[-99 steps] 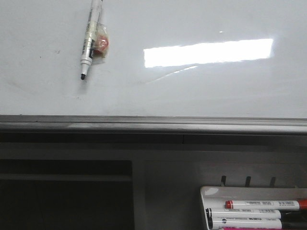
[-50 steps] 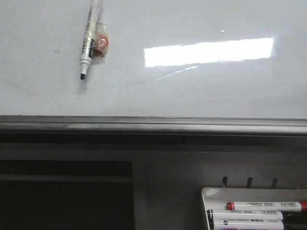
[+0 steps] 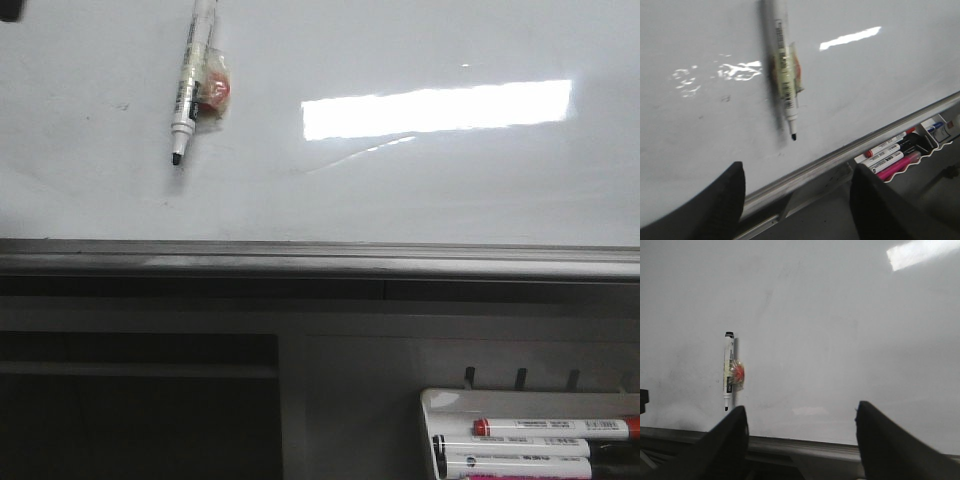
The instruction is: Write number 2 on whiteboard
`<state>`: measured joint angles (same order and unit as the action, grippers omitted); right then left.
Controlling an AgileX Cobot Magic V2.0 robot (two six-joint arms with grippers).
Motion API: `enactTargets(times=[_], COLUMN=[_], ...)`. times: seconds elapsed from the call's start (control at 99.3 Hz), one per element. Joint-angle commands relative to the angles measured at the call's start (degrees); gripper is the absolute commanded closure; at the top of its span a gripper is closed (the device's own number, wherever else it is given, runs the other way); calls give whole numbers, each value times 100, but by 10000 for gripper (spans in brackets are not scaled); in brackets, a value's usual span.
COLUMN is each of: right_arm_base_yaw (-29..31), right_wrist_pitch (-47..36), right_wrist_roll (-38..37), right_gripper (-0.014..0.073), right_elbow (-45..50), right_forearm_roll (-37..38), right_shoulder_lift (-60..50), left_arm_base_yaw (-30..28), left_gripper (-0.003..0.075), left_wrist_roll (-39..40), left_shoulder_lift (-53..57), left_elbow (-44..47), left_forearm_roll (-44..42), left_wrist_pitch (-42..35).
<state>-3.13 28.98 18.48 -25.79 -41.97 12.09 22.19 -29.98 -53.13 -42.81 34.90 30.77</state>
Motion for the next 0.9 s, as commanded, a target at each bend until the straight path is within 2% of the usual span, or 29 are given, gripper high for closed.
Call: enactTargets(times=[0.0, 0.091, 0.191, 0.362, 0.584, 0.705, 0.886], right_arm_base_yaw=[35, 35, 35, 35, 35, 35, 35], right_wrist_pitch=[-280, -242, -177, -177, -177, -177, -177], right_wrist_roll=[107, 107, 107, 107, 107, 107, 107], right_gripper=[173, 173, 173, 173, 173, 173, 173], right_elbow=[-205, -205, -205, -205, -205, -205, -205], right_forearm_roll=[-63, -63, -63, -63, -63, -63, -63], right_shoulder_lift=[134, 134, 134, 134, 134, 134, 134], left_arm_base_yaw=[444, 693, 804, 815, 815, 815, 815], left_gripper=[314, 314, 314, 314, 324, 428, 704], left_wrist_roll=[35, 215, 226, 226, 226, 226, 226], left_shoulder_lift=[-481, -955, -1444, -2071, -2368, -2468, -2545], left_elbow=[-403, -533, -688, -828, -828, -828, -828], left_forearm_roll=[257, 257, 257, 257, 257, 257, 257], left_wrist_pitch=[-810, -1283, -1473, -1766, -2262, -2261, -2219])
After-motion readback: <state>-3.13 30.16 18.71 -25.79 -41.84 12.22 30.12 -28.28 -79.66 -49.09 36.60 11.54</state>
